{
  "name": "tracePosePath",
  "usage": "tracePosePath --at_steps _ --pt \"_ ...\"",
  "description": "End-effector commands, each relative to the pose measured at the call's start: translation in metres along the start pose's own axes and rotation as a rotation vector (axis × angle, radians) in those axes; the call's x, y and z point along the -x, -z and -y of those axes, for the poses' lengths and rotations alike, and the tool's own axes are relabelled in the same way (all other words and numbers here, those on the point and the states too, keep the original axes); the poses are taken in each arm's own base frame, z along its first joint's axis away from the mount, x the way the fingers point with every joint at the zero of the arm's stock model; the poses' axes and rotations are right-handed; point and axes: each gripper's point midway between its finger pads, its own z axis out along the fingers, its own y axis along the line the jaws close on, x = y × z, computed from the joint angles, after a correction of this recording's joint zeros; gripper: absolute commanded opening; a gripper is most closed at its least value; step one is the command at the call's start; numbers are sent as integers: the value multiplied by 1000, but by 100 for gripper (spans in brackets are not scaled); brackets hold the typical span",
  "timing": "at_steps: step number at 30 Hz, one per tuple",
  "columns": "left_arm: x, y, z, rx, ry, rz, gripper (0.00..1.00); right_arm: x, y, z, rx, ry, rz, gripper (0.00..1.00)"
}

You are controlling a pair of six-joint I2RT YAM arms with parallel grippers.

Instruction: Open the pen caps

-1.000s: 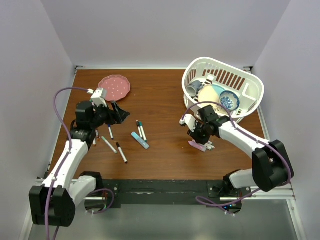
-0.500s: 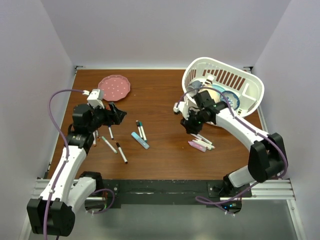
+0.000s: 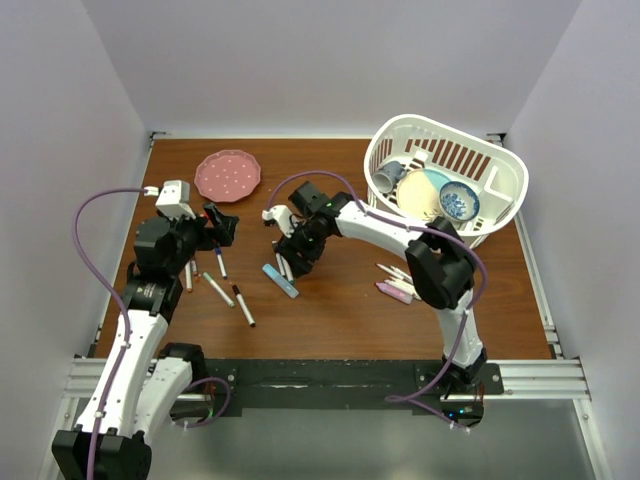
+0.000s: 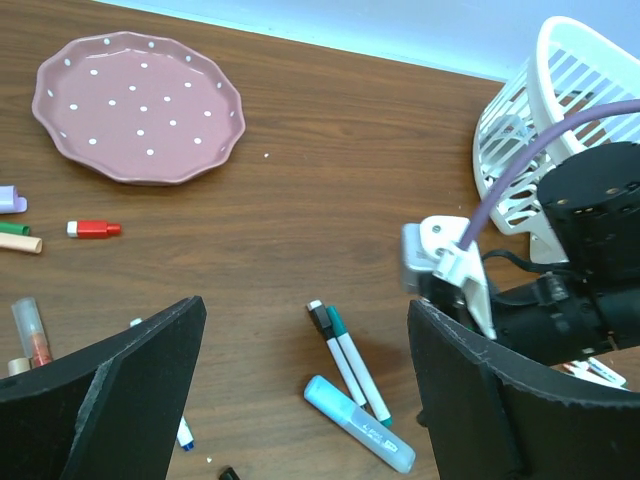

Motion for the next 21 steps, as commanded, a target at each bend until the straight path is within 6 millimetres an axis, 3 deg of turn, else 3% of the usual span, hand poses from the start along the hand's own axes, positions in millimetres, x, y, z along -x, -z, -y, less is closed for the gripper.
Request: tracePosePath --at_steps 1,8,21 --pt "16 3 -2 20 -34 48 88 37 2 2 -80 -146 79 64" --pt "19 5 0 12 -34 59 88 40 -21 12 -132 -162 38 64" --pt "19 6 2 0 -36 62 88 12 -42 31 -244 -148 -61 61"
